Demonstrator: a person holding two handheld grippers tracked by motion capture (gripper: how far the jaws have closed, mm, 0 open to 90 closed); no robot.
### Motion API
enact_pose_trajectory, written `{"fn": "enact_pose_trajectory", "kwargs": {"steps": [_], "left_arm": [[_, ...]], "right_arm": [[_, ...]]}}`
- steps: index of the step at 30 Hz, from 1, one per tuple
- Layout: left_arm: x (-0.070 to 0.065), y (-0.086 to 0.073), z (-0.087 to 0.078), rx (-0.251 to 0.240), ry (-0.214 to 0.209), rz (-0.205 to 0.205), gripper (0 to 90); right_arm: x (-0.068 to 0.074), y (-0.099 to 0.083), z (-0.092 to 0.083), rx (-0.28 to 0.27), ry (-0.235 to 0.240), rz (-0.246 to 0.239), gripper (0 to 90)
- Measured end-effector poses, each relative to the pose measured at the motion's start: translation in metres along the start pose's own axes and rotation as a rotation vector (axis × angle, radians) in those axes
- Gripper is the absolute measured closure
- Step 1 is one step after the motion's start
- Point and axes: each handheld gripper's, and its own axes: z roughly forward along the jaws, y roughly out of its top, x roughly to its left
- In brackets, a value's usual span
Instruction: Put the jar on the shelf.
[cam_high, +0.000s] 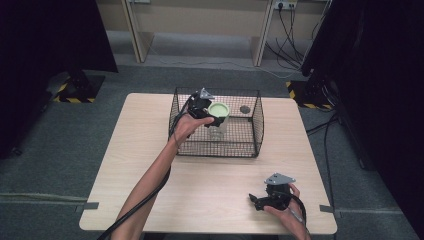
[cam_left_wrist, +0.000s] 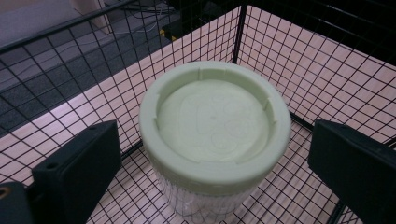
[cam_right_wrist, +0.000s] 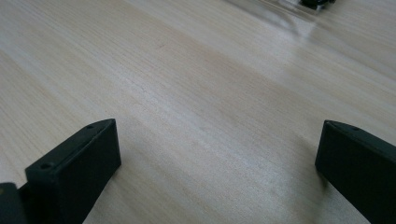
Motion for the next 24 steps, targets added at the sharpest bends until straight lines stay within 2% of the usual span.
{"fn": "enact_pose_trajectory", "kwargs": {"steps": [5,13,24], "left_arm": [[-0.002,0.001,-0.011,-0.008,0.005,0.012,2.5],[-0.009,-0.005,-0.023,-0.018,-0.009,0.025,2.5],[-0.022,-0.020,-0.046,-0.080,-0.049,0.032,2.5]], "right_arm": [[0.000,0.000,0.000,0.000,0.000,0.000,0.2],[0.000,0.000,0.000,0.000,0.000,0.000,0.2],[0.000,0.000,0.000,0.001,0.000,0.001,0.2]]}}
